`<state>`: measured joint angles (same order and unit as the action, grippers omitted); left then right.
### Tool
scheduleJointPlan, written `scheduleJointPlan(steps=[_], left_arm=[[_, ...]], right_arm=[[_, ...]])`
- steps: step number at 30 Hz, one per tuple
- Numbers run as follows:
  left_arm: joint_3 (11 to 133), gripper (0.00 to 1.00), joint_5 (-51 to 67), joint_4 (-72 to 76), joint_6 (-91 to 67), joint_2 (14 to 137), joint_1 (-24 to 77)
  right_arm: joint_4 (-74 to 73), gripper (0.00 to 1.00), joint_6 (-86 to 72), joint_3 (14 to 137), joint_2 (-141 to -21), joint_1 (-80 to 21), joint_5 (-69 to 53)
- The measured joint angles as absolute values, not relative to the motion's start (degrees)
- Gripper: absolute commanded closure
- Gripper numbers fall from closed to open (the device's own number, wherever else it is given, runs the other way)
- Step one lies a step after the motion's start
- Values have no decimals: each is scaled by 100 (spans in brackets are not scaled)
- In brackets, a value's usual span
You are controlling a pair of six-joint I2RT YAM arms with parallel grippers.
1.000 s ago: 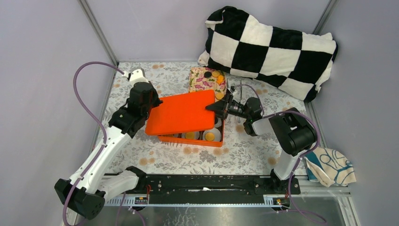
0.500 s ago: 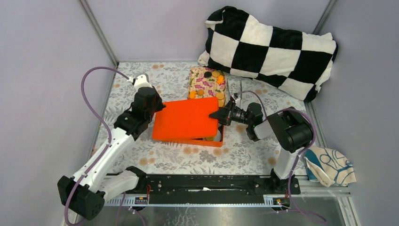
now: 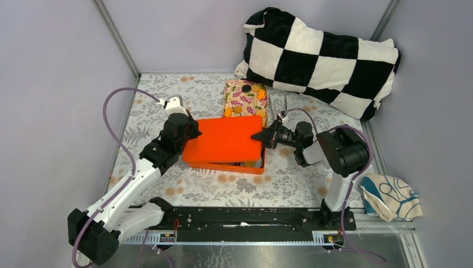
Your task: Pack the cookies
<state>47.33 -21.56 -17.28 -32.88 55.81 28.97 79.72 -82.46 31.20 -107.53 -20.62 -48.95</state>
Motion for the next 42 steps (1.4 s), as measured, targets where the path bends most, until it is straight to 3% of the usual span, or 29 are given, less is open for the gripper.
scheduleJointPlan(steps=[7,15,23,28,38,42], left_arm=[[4016,100,-2036,-1070,-3389,5876,3212],[3450,100,-1940,-482,-3531,6425,3413],[3199,100,-1730,-67,-3743,6794,3500],[3258,100,-1614,67,-3769,7050,3605],[3406,100,-1286,443,-3813,7487,3636],[3485,100,-1131,473,-3835,7537,3640]], right_arm=[[7942,96,-8001,2696,-10753,-1691,-4982],[7234,83,-7419,2585,-10650,-1382,-5043],[5561,52,-6414,2724,-9789,-1343,-4786],[3660,40,-5341,3076,-9037,-1234,-4206],[1291,40,-4110,3406,-7817,-1192,-3079],[652,48,-3883,3524,-7553,-1192,-2670]])
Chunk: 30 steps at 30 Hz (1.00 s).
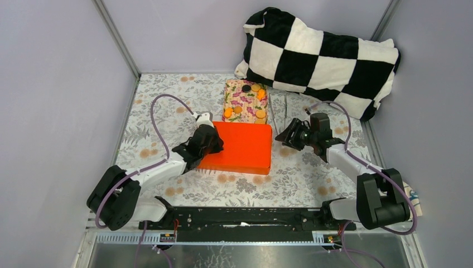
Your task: Pack the cookies
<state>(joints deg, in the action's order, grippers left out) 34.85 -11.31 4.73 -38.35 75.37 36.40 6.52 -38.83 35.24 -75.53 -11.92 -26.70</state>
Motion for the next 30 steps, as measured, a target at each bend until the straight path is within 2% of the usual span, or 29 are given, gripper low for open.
scheduleJointPlan(steps=[2,7,8,12,16,22,30], left_arm=[[3656,100,-1229,244,-3911,7489,3640],[4447,100,-2034,-939,-4300,6853,3494],[4661,100,-2272,-1293,-4438,6696,3334],[4917,100,-2860,-2036,-4831,6423,2432],[4580,100,-3089,-2493,-5105,6600,1704],[4051,100,-3092,-2552,-5199,7312,1490],[3750,100,-2314,-1481,-4974,7863,1490]], right_arm=[[388,54,-3774,3621,-7491,-1192,-2453],[-108,81,-3516,3824,-7548,-1192,-2119],[-169,83,-3465,3870,-7599,-1194,-2056],[-395,84,-3304,4121,-7975,-1192,-1999],[-580,84,-3170,4375,-8370,-1194,-2018],[-832,86,-2921,4971,-9142,-1278,-2008],[-921,86,-2853,5450,-10042,-1841,-1992]])
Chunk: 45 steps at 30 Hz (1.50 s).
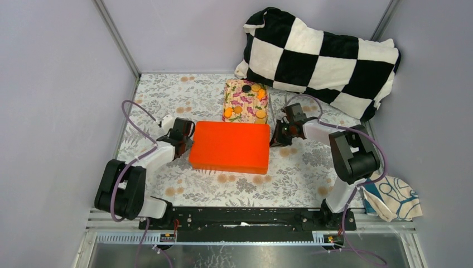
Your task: Pack the cookies
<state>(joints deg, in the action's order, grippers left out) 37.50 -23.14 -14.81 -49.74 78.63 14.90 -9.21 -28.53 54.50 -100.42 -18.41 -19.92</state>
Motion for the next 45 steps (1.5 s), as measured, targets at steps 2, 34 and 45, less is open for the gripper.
scheduleJointPlan(steps=[2,34,45], left_arm=[[3750,100,-2156,-1173,-4884,8018,1511],[3485,100,-1538,-309,-4807,8219,1839],[3505,100,-1409,-375,-4698,7905,1933]], right_arm=[[-956,86,-2847,5616,-10213,-1984,-2018],[-2731,85,-2711,7019,-9461,-3870,1393],[-2416,82,-2845,6440,-9323,-3857,1396]])
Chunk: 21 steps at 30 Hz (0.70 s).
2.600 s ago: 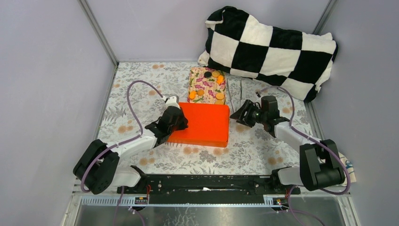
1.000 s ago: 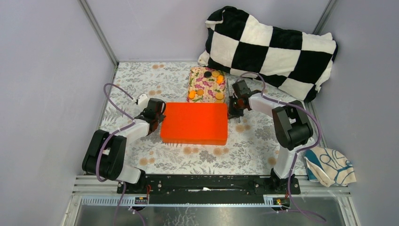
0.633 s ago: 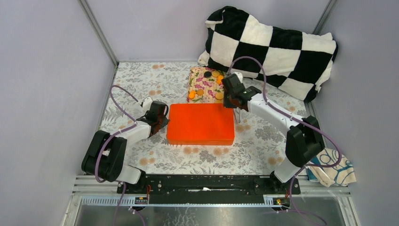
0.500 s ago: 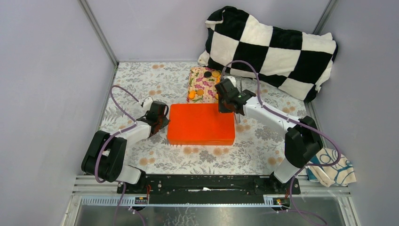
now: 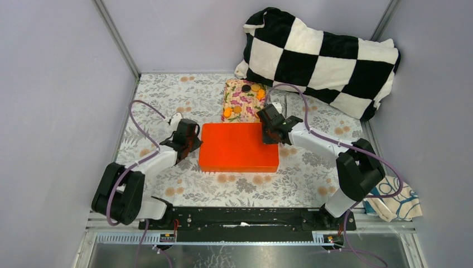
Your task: Pack the cookies
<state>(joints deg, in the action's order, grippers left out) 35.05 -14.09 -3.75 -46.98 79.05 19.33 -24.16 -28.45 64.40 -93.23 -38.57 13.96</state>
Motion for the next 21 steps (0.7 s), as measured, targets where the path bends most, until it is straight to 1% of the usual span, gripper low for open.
scheduleJointPlan(steps=[4,8,11,13,16,18,21], left_arm=[[3671,100,-1579,-707,-4613,7354,2084],[3887,100,-1811,-980,-4466,6488,2196],[3953,97,-1872,-1072,-4364,5754,2307],[3953,94,-1881,-1092,-4307,5343,2460],[3951,92,-1896,-1092,-4259,4908,2727],[3948,91,-1911,-1087,-4237,4724,2873],[3938,91,-1949,-1087,-4185,4703,2939]], right_arm=[[-2486,78,-2696,6479,-9268,-3857,1411],[-2497,74,-2539,6573,-8982,-3857,1422],[-2477,70,-2432,6724,-8617,-3857,1444],[-2414,66,-2375,6768,-8309,-3857,1446],[-2338,62,-2353,6764,-7922,-3857,1450],[-2276,61,-2346,6751,-7658,-3857,1457],[-2239,62,-2340,6735,-7422,-3857,1553]])
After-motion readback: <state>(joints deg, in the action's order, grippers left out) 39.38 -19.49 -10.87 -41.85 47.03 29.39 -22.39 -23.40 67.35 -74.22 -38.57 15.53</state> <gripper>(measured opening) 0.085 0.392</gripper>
